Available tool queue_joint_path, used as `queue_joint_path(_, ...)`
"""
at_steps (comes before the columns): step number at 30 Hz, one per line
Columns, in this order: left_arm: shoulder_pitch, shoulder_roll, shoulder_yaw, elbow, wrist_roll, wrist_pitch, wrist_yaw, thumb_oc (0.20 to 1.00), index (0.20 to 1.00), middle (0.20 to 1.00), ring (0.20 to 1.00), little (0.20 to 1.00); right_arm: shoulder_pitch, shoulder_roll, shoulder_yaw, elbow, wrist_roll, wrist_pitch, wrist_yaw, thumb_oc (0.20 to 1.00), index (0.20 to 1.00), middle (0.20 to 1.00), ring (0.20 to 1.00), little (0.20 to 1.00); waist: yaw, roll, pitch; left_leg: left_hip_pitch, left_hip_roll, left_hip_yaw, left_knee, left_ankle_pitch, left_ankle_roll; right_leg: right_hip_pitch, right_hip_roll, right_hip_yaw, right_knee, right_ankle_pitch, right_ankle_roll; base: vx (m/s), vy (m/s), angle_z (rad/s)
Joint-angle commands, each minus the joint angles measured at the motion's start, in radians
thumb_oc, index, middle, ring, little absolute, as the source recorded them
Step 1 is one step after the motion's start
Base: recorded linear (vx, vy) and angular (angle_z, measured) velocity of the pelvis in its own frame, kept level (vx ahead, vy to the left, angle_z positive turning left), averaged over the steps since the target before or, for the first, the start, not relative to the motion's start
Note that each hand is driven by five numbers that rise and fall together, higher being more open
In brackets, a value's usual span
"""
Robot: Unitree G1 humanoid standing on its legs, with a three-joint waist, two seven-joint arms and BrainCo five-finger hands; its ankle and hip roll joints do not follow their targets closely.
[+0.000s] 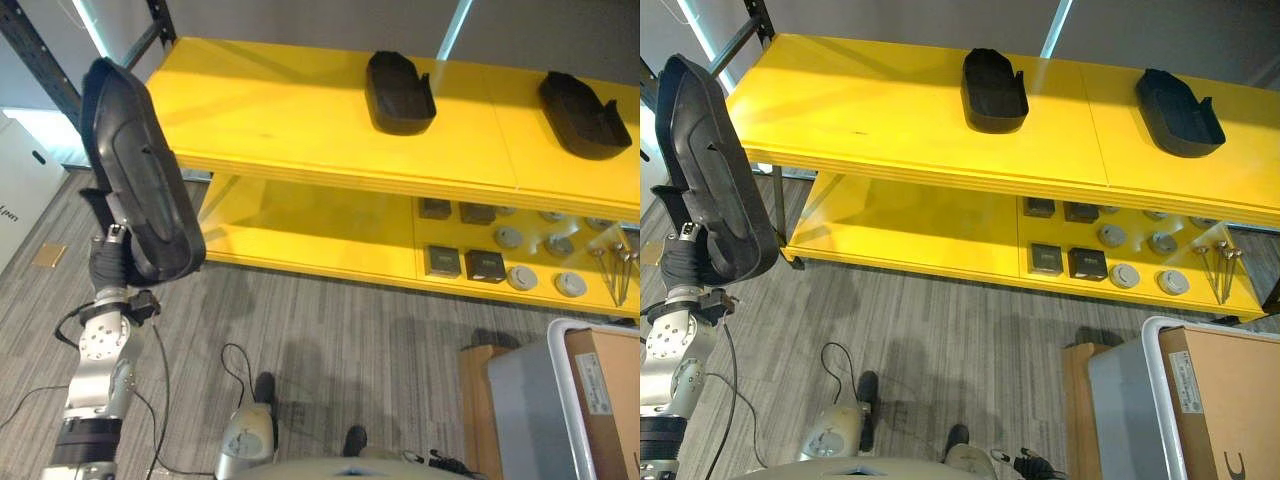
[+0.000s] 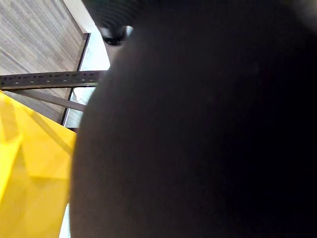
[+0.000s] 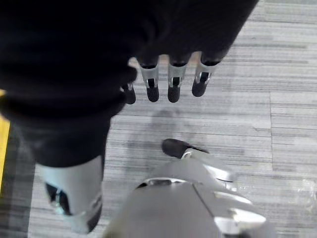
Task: Move parts from the plastic box to the shelf.
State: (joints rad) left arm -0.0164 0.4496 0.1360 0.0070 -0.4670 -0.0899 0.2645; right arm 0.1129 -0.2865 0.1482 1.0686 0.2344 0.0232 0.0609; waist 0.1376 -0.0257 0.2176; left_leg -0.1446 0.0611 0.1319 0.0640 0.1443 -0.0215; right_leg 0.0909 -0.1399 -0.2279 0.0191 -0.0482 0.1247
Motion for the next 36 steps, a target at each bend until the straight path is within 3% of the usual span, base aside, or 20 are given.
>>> queue_joint_path(1,-0.031,0.011,0.051,-0.088,0.014,-0.123,-0.023,0.200,0.200,0.200,0.200,0.200,0.023,-0.024,0.029,-0.034,0.017,-0.008,0.062,1.000,1.000,1.000,1.000,1.000,0.000,0.005,-0.034,-0.104,0.038,-0.018,0.013,-0.025,-0.056,0.064,-0.014,-0.029,0.040,-0.038,0.013,0.00,-0.020,0.04)
queue_joint_path(3,-0.028,0.012,0.051,-0.084,0.015,-0.127,-0.025,0.200,0.200,0.200,0.200,0.200,0.023,-0.025,0.029,-0.043,0.030,-0.023,0.079,1.000,1.000,1.000,1.000,1.000,-0.001,0.004,-0.037,-0.099,0.039,-0.022,0.013,-0.027,-0.056,0.061,-0.013,-0.031,0.045,-0.040,0.010,0.03,0.012,0.02)
queue_joint_path(4,0.081,-0.063,0.088,-0.057,-0.015,-0.166,0.014,0.200,0.200,0.200,0.200,0.200,0.115,-0.032,-0.080,-0.092,0.175,-0.032,0.161,1.000,1.000,1.000,1.000,1.000,-0.056,0.009,0.028,-0.083,0.112,0.087,0.009,0.012,-0.085,0.002,0.072,-0.100,0.080,-0.046,-0.042,0.11,0.087,0.01)
queue_joint_path(12,0.063,-0.052,0.085,-0.050,0.027,-0.143,0.021,0.200,0.200,0.200,0.200,0.200,0.104,-0.025,-0.072,-0.111,0.180,0.003,0.153,1.000,1.000,1.000,1.000,1.000,-0.056,0.002,-0.019,-0.034,0.067,0.062,0.072,-0.080,-0.058,0.015,0.018,-0.090,0.092,-0.047,-0.027,0.17,0.149,-0.04)
queue_joint_path(16,0.034,-0.028,0.087,-0.046,0.116,-0.151,0.018,0.200,0.200,0.200,0.200,0.200,0.087,-0.011,-0.083,-0.109,0.221,0.012,0.120,1.000,1.000,1.000,1.000,1.000,-0.053,0.012,-0.047,-0.019,0.011,0.056,0.102,-0.134,-0.009,0.032,-0.041,-0.059,0.187,-0.081,0.001,0.28,0.274,-0.03)
queue_joint_path(18,-0.026,0.015,0.072,-0.040,0.214,-0.141,0.067,0.200,0.200,0.200,0.200,0.200,0.101,0.002,-0.098,-0.142,0.234,0.007,0.096,1.000,1.000,1.000,1.000,1.000,-0.084,0.029,-0.058,0.021,-0.062,0.072,0.076,-0.173,0.068,-0.092,-0.121,-0.005,0.504,0.023,0.050,0.45,0.589,0.18)
queue_joint_path(19,-0.048,0.042,0.066,-0.029,0.188,-0.130,0.092,0.200,0.200,0.200,0.200,0.200,0.117,0.001,-0.096,-0.196,0.229,0.031,0.098,1.000,1.000,1.000,1.000,1.000,-0.114,0.058,-0.037,0.089,-0.094,0.058,0.063,-0.203,0.104,-0.268,-0.137,0.048,0.782,0.110,0.046,0.45,0.485,0.28)
queue_joint_path(21,-0.051,0.044,0.060,-0.023,0.174,-0.123,0.104,0.200,0.200,0.200,0.200,0.200,0.118,-0.002,-0.091,-0.210,0.215,0.044,0.099,1.000,1.000,1.000,1.000,1.000,-0.128,0.062,-0.027,0.117,-0.103,0.050,0.053,-0.206,0.099,-0.310,-0.108,0.049,0.754,0.125,0.040,0.32,0.122,0.31)
queue_joint_path(24,-0.057,0.046,0.055,-0.021,0.141,-0.114,0.103,0.200,0.200,0.200,0.200,0.200,0.112,-0.007,-0.088,-0.195,0.209,0.035,0.126,1.000,1.000,1.000,1.000,1.000,-0.152,0.046,-0.013,0.157,-0.122,0.020,0.045,-0.229,0.085,-0.323,-0.058,0.039,0.534,0.141,0.041,0.33,-0.163,0.00)
queue_joint_path(26,-0.067,0.041,0.048,-0.055,0.147,-0.080,0.088,0.200,0.200,0.200,0.200,0.200,0.110,-0.004,-0.112,-0.157,0.202,0.000,0.159,1.000,1.000,1.000,1.000,1.000,-0.188,-0.003,-0.013,0.202,-0.153,-0.039,0.053,-0.286,0.067,-0.317,-0.034,0.089,0.025,0.225,0.085,0.68,-0.385,0.82)
queue_joint_path(27,-0.068,0.042,0.039,-0.061,0.148,-0.077,0.087,0.200,0.200,0.200,0.200,0.200,0.112,0.003,-0.123,-0.144,0.205,-0.013,0.164,1.000,1.000,1.000,1.000,1.000,-0.201,-0.008,-0.010,0.217,-0.150,-0.063,0.063,-0.303,0.068,-0.329,-0.034,0.128,-0.060,0.254,0.097,0.66,-0.309,1.02)
queue_joint_path(29,-0.053,0.044,0.030,-0.066,0.139,-0.089,0.080,0.200,0.200,0.200,0.200,0.200,0.126,0.019,-0.140,-0.147,0.189,-0.024,0.173,1.000,1.000,1.000,1.000,1.000,-0.215,-0.005,-0.003,0.248,-0.133,-0.080,0.077,-0.332,0.074,-0.347,-0.039,0.162,-0.080,0.294,0.109,0.52,-0.233,0.46)
queue_joint_path(33,-0.032,0.043,0.039,-0.078,0.138,-0.100,0.086,0.200,0.200,0.200,0.200,0.200,0.145,0.021,-0.138,-0.169,0.157,-0.028,0.185,1.000,1.000,1.000,1.000,1.000,-0.220,-0.025,-0.012,0.268,-0.085,-0.051,0.126,-0.372,0.066,-0.329,-0.075,0.140,-0.027,0.276,0.114,0.46,-0.251,0.37)
queue_joint_path(34,-0.047,0.034,0.037,-0.072,0.120,-0.083,0.085,0.200,0.200,0.200,0.200,0.200,0.128,0.003,-0.127,-0.173,0.147,-0.007,0.185,1.000,1.000,1.000,1.000,1.000,-0.221,-0.035,-0.035,0.283,-0.045,-0.026,0.164,-0.395,0.046,-0.303,-0.074,0.134,0.019,0.232,0.100,0.63,-0.377,0.42)
queue_joint_path(35,-0.050,0.016,0.018,-0.081,0.098,-0.066,0.107,0.200,0.200,0.200,0.200,0.200,0.105,-0.011,-0.109,-0.173,0.172,-0.002,0.182,1.000,1.000,1.000,1.000,1.000,-0.219,-0.043,-0.048,0.291,0.006,-0.004,0.222,-0.394,0.017,-0.281,-0.069,0.116,0.080,0.202,0.079,0.61,-0.376,0.48)
queue_joint_path(36,-0.044,0.006,0.016,-0.093,0.106,-0.055,0.115,0.200,0.200,0.200,0.200,0.200,0.094,-0.018,-0.103,-0.179,0.172,0.007,0.186,1.000,1.000,1.000,1.000,1.000,-0.217,-0.045,-0.050,0.286,0.030,-0.001,0.273,-0.379,0.007,-0.269,-0.061,0.115,0.096,0.192,0.065,0.45,-0.275,0.37)
